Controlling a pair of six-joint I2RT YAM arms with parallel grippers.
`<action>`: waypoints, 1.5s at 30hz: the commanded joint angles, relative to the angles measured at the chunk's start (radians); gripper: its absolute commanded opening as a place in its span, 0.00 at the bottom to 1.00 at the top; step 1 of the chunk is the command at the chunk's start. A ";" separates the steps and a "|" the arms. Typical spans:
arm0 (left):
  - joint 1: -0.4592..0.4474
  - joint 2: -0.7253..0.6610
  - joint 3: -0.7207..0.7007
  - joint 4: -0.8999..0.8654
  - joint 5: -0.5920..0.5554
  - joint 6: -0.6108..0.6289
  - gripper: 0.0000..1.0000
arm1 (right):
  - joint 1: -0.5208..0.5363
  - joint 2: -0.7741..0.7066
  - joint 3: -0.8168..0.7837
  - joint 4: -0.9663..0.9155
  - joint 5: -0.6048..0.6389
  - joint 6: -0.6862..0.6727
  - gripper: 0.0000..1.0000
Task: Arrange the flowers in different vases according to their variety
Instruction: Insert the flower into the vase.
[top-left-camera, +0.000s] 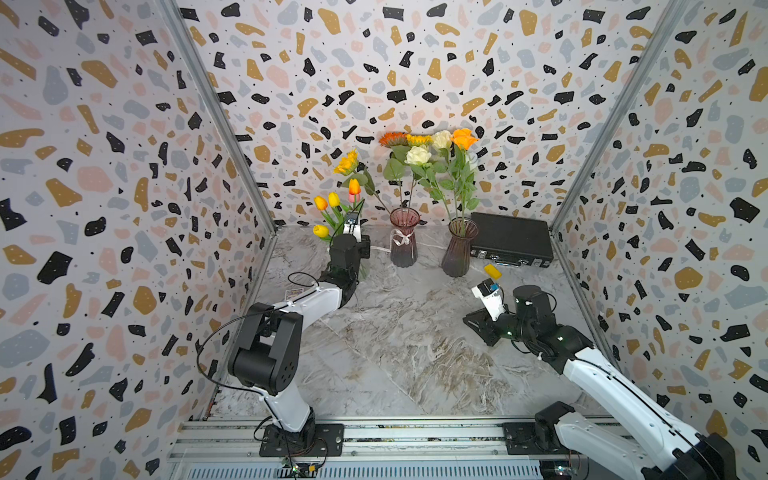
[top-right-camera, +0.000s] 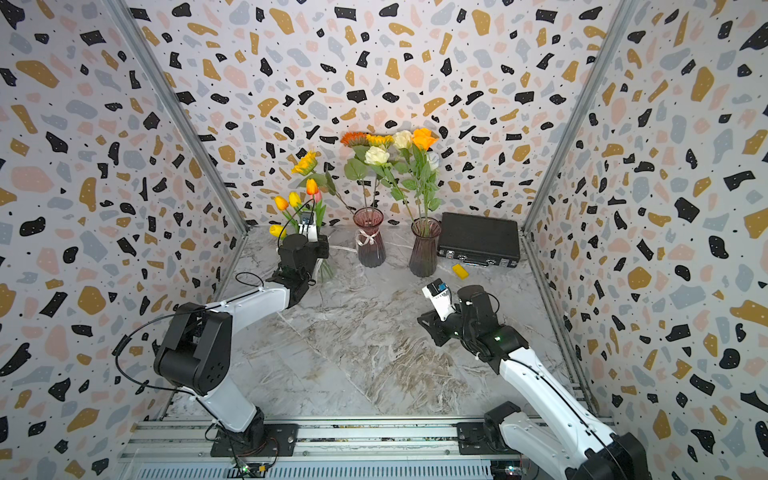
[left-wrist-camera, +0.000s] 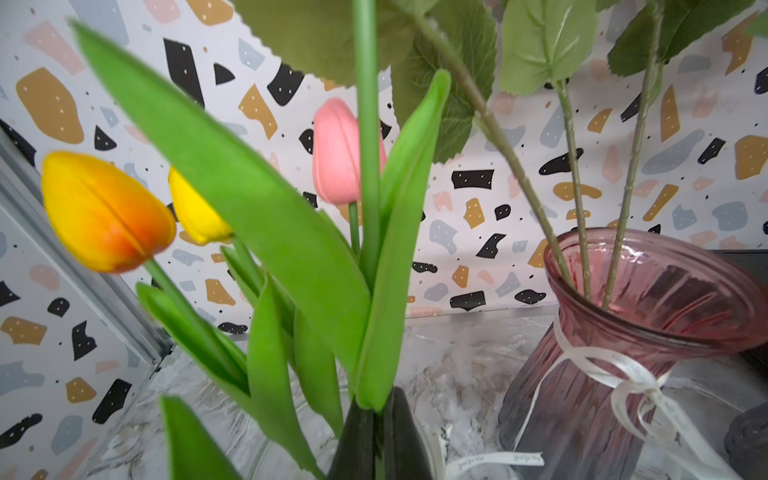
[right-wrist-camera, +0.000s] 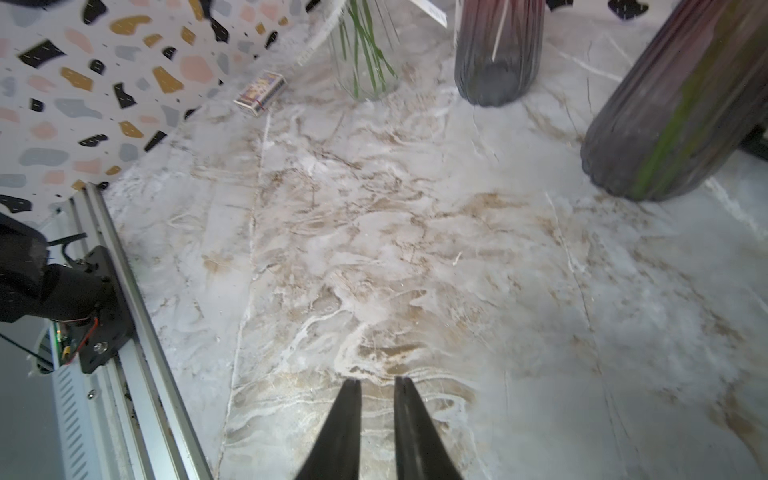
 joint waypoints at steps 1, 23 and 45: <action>0.005 -0.003 -0.024 0.102 -0.021 -0.035 0.00 | -0.003 -0.054 -0.019 0.084 -0.075 -0.007 0.20; 0.005 -0.074 -0.087 0.011 0.017 -0.099 0.30 | -0.003 -0.099 -0.049 0.144 -0.163 -0.002 0.21; -0.072 -0.801 -0.306 -0.108 0.077 0.067 1.00 | -0.003 -0.049 -0.006 0.040 0.151 0.035 0.94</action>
